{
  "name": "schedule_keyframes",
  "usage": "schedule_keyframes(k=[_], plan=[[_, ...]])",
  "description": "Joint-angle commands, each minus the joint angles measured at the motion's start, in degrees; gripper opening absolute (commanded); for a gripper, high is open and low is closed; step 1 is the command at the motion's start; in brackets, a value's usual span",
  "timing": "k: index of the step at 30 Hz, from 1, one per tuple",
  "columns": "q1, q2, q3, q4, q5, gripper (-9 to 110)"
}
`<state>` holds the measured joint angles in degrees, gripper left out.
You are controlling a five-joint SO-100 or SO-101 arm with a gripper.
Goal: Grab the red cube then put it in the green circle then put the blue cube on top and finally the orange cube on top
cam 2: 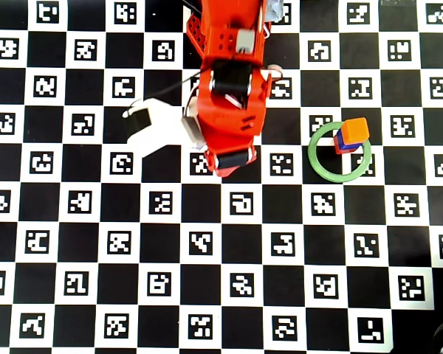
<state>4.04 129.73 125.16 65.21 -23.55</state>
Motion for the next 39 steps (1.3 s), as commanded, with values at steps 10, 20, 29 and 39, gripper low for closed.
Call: schedule_keyframes(k=[10,20,29,39], plan=[[-3.7,33.3,27.7,-7.2,-34.0,-6],[-3.1,50.3,46.1,-5.5,-46.0,-6],[0.4,58.9,56.3,-3.6,-54.4,-6],[0.9,62.7,56.3,6.7,-60.4,-6]])
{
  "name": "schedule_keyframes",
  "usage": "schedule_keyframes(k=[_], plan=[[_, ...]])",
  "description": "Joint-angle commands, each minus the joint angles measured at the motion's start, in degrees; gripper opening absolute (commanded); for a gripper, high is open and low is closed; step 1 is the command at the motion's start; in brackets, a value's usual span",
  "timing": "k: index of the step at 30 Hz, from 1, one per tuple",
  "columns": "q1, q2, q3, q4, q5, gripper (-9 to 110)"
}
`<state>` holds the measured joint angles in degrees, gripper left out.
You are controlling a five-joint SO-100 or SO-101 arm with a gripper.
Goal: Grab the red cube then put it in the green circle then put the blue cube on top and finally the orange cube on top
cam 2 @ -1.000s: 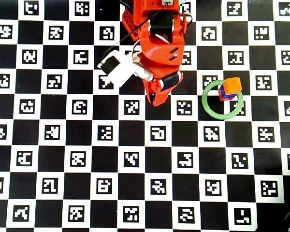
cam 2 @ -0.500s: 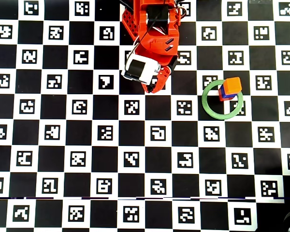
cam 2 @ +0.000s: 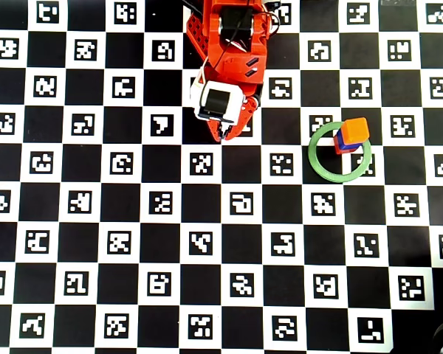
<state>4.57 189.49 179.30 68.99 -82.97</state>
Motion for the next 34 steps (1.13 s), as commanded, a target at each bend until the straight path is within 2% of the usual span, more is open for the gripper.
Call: schedule_keyframes(k=[1,6,34], plan=[[0.1,2.9,2.2,4.0,-1.2,-6],[-1.5,2.9,2.3,9.2,-1.4,-6],[-0.9,2.9,2.3,9.3,-2.5,-6]])
